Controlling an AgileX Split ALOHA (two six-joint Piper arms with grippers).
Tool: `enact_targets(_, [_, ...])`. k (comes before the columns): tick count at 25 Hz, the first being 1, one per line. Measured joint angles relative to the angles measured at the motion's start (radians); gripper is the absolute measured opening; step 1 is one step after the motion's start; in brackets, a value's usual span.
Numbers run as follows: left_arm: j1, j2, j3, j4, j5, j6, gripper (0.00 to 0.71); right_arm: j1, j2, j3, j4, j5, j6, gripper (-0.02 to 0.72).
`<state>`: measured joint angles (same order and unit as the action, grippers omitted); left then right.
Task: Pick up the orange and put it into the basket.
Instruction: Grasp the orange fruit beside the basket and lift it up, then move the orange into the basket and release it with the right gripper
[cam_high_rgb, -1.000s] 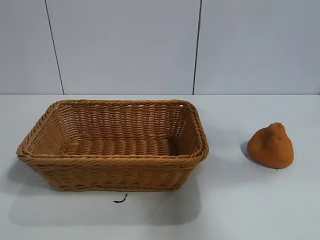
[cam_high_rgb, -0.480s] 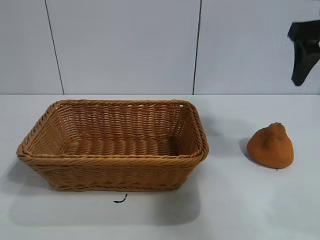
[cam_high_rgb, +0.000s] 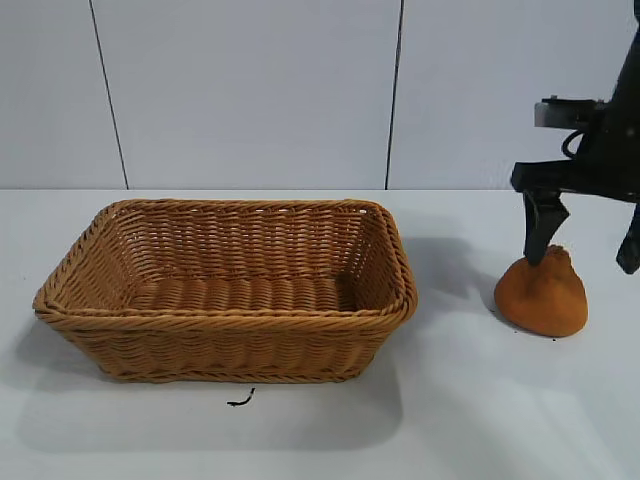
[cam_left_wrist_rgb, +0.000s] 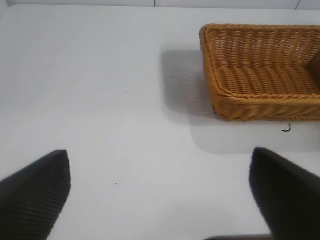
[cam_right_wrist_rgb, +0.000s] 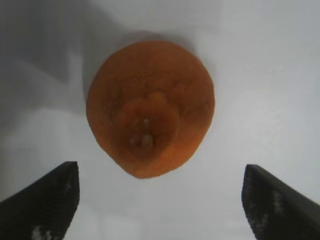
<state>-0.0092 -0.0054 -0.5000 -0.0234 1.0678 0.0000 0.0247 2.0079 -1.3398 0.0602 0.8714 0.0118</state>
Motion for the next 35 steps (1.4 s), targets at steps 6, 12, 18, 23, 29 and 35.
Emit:
enact_targets(6, [0.000, 0.000, 0.000, 0.000, 0.000, 0.000, 0.697, 0.000, 0.073, 0.000, 0.002, -0.069, -0.001, 0.607])
enact_targets(12, [0.000, 0.000, 0.000, 0.000, 0.000, 0.000, 0.697, 0.000, 0.096, -0.001, 0.006, -0.099, 0.007, 0.523])
enact_targets(18, [0.000, 0.000, 0.000, 0.000, 0.000, 0.000, 0.697, 0.000, 0.103, -0.002, 0.008, -0.101, 0.008, 0.197])
enact_targets(23, [0.000, 0.000, 0.000, 0.000, 0.000, 0.000, 0.697, 0.000, 0.068, -0.010, 0.008, -0.073, -0.012, 0.053])
enact_targets(29, [0.000, 0.000, 0.000, 0.000, 0.000, 0.000, 0.697, 0.000, 0.016, -0.142, 0.000, 0.057, -0.012, 0.053])
enact_targets(35, [0.000, 0.000, 0.000, 0.000, 0.000, 0.000, 0.697, 0.000, 0.002, -0.329, 0.000, 0.226, -0.012, 0.053])
